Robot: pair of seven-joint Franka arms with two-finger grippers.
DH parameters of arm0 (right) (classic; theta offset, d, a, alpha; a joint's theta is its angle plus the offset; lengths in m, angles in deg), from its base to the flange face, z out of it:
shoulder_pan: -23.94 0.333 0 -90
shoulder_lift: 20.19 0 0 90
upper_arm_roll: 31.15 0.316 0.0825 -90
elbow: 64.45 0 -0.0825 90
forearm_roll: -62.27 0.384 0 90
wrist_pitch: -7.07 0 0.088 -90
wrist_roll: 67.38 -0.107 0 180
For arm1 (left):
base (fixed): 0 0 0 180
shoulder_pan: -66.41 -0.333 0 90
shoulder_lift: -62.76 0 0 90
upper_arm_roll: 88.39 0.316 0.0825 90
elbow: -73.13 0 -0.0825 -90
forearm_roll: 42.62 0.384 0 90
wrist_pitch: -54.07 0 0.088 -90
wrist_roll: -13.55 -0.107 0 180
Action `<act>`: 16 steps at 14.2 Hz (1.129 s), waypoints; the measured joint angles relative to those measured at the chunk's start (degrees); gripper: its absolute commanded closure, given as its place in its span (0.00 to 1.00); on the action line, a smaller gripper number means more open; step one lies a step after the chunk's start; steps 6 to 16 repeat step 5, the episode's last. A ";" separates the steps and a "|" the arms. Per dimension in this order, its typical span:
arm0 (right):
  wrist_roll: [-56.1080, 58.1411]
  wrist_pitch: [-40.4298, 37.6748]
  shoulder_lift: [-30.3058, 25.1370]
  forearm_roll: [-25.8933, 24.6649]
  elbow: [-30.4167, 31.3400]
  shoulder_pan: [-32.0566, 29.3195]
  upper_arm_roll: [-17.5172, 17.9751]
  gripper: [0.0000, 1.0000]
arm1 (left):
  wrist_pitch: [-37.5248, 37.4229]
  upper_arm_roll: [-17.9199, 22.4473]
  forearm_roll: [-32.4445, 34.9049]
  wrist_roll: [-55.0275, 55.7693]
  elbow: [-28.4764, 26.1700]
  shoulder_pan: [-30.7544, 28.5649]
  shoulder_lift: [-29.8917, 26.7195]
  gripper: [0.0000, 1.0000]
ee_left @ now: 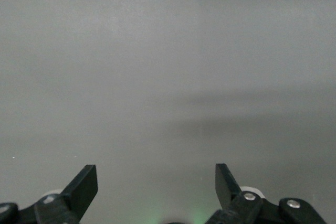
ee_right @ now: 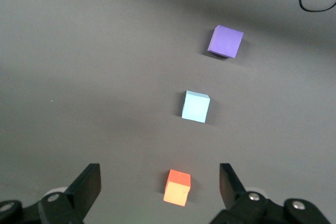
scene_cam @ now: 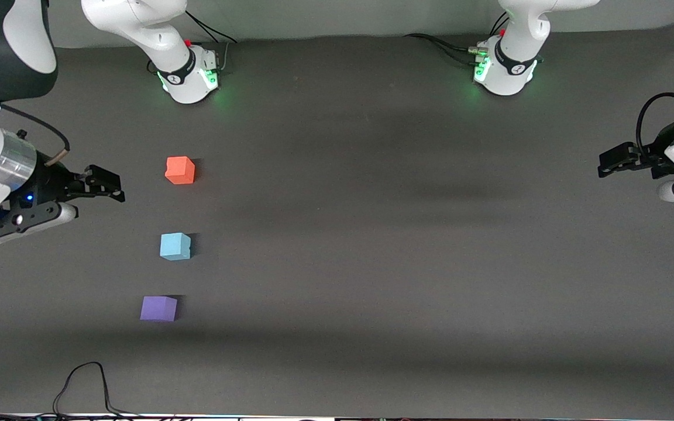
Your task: Place blue block between orange and purple blocks
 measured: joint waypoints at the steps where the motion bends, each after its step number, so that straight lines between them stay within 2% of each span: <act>1: 0.00 0.62 -1.00 -0.89 1.05 1.28 -0.95 0.00 | 0.00 0.00 0.00 0.00 0.00 0.00 0.00 0.00; 5: 0.00 3.02 -4.83 -1.83 5.87 2.96 -3.17 0.00 | 0.00 0.00 0.00 0.00 0.00 0.00 0.00 0.00; 16: 0.00 3.02 -4.83 -1.83 5.87 2.96 -3.17 0.00 | 0.00 0.00 0.00 0.00 0.00 0.00 0.00 0.00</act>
